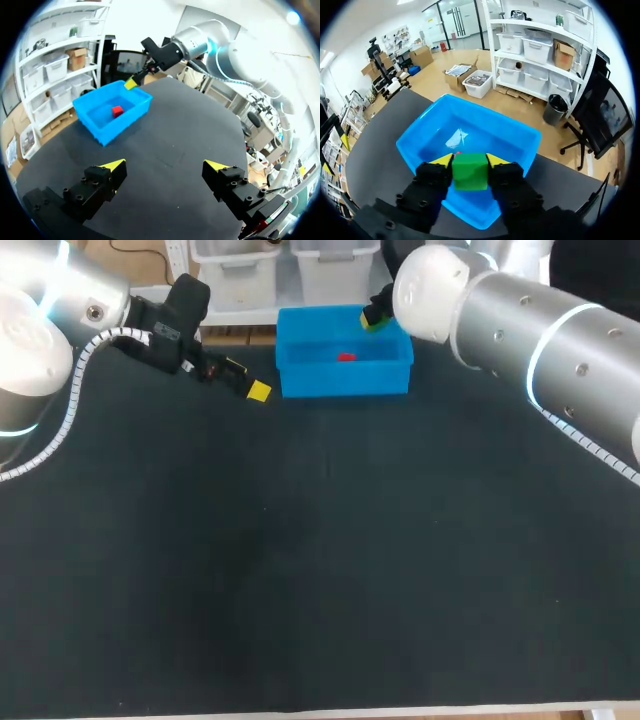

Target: Use the left arm to pick the red cube and place it into the blue plastic box first, then use the right arm to grasp the green cube and put it into the same blue plastic box after the first action is fully finished.

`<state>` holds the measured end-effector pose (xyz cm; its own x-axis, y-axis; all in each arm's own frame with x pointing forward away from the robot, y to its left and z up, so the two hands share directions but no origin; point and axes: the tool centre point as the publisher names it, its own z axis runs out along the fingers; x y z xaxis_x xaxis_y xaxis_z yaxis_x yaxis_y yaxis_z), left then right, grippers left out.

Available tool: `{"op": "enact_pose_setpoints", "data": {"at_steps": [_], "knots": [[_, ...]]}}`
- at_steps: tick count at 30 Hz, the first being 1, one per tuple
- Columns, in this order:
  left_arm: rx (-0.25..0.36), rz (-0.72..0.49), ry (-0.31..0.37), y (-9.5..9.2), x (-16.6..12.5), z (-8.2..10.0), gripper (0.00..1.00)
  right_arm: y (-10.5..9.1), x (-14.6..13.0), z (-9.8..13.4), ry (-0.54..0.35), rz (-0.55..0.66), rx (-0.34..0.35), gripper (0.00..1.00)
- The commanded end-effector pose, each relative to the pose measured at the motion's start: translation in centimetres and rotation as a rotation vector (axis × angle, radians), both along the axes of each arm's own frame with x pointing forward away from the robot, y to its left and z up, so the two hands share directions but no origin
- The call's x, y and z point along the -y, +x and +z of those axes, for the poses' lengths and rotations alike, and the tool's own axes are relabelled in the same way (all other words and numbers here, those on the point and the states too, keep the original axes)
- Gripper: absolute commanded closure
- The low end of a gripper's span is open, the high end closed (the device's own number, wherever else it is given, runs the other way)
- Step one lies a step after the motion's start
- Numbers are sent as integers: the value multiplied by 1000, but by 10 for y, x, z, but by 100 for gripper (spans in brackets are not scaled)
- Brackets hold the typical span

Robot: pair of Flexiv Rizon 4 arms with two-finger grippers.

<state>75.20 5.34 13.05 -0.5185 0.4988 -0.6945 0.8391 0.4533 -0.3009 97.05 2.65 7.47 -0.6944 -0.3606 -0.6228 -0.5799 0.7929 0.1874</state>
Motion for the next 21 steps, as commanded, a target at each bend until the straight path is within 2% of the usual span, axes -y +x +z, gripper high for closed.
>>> {"op": "enact_pose_setpoints", "data": {"at_steps": [1,4,7,13,21], "knots": [[4,-2,-4,0,-1,-1,0,24,-5,-4,105,187,-214,0],[4,-2,-4,0,-1,-1,0,18,2,12,99,171,-192,0],[4,-2,-4,0,-1,-1,0,10,12,37,93,150,-158,0],[4,-2,-4,0,-1,-1,0,-30,35,99,68,81,-70,0],[4,-2,-4,0,-1,-1,0,-30,35,99,68,81,-70,0]]}}
